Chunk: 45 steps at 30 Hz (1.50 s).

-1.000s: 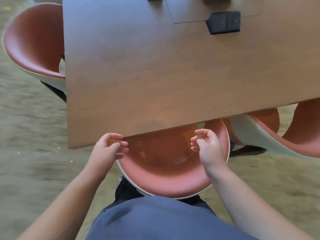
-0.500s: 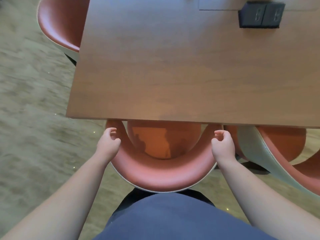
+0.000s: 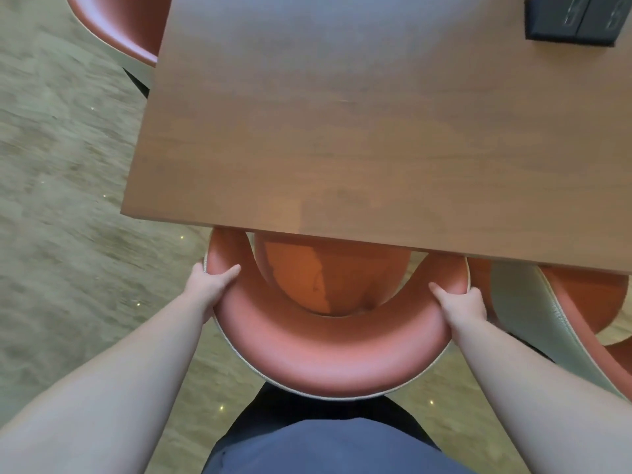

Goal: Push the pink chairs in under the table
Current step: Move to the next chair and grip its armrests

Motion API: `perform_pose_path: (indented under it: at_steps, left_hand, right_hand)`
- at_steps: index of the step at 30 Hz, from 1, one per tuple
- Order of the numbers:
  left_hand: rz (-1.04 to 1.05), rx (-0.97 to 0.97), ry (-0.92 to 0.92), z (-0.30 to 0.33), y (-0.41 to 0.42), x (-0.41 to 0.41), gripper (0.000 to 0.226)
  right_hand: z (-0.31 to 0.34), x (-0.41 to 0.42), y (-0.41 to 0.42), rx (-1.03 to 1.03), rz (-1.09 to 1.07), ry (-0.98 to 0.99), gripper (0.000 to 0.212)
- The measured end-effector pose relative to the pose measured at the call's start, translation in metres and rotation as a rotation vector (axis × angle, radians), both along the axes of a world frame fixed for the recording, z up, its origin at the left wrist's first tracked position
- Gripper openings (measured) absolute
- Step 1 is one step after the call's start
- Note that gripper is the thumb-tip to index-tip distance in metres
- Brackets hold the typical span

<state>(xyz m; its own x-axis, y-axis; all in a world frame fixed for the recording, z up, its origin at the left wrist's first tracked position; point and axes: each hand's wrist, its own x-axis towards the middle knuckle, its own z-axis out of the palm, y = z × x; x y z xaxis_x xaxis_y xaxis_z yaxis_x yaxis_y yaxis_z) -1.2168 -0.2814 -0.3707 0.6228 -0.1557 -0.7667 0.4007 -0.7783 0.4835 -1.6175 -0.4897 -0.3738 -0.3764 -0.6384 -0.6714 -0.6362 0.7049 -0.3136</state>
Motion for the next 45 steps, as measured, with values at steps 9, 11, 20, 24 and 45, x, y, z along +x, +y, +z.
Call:
perform_pose_path:
  at_steps: [9,11,20,24,45]
  left_hand:
    - [-0.063,0.044,-0.176,-0.017,-0.008,0.004,0.049]
    - [-0.079,0.036,-0.179,-0.015,-0.007,0.003,0.047]
    - [-0.134,-0.032,-0.228,-0.008,0.002,-0.010,0.037]
    - [-0.161,-0.040,-0.240,-0.008,0.002,-0.027,0.030]
    - [-0.153,0.000,-0.256,-0.020,-0.023,-0.044,0.041]
  right_hand:
    - [-0.017,-0.006,-0.003,-0.070,0.015,-0.010,0.046]
    - [-0.018,-0.007,-0.002,-0.082,0.021,-0.009,0.037]
    - [-0.024,-0.023,0.005,-0.149,-0.001,-0.061,0.022]
    - [-0.021,-0.043,0.003,-0.163,-0.002,-0.060,0.021]
    - [-0.026,-0.058,-0.020,-0.129,0.011,-0.022,0.031]
